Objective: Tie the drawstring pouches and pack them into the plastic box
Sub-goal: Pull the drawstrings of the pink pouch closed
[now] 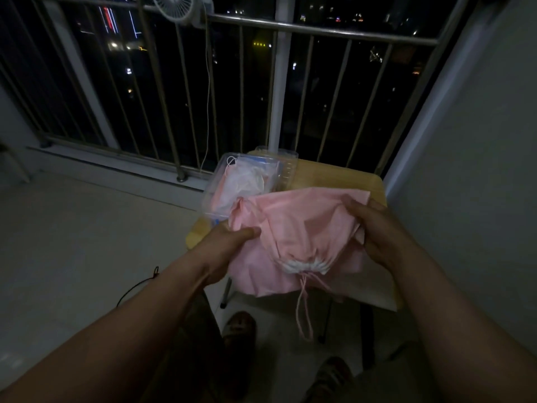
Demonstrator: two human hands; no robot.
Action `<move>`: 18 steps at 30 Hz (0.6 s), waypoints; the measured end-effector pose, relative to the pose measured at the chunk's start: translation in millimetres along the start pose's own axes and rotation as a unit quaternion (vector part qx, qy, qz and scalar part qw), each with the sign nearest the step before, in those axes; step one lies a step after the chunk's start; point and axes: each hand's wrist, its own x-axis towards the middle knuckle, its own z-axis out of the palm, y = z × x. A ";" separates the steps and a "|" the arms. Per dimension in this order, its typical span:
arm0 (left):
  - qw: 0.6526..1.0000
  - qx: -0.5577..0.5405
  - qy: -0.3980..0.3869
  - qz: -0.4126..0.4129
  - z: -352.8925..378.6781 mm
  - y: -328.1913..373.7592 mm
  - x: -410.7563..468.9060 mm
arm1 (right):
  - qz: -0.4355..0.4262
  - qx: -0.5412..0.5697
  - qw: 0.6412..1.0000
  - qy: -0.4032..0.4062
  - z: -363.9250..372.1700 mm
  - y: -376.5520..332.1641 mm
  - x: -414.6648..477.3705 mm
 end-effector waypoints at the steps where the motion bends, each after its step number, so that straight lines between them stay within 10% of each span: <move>1: 1.000 -0.019 0.006 0.009 -0.7 5.0 1.2 | 0.009 -0.049 0.998 -0.034 1.6 -2.2 -2.3; 6: 0.996 -0.011 0.062 0.060 -11.2 34.8 10.3 | 0.071 -0.097 0.990 -0.075 30.2 4.3 16.5; 12: 0.964 0.059 0.210 0.151 -47.4 54.7 33.5 | -0.049 -0.290 0.955 -0.039 101.0 -43.6 106.2; 18: 0.827 0.397 0.217 0.334 -87.8 96.0 91.1 | -0.137 -0.486 0.848 -0.160 172.1 -67.8 204.9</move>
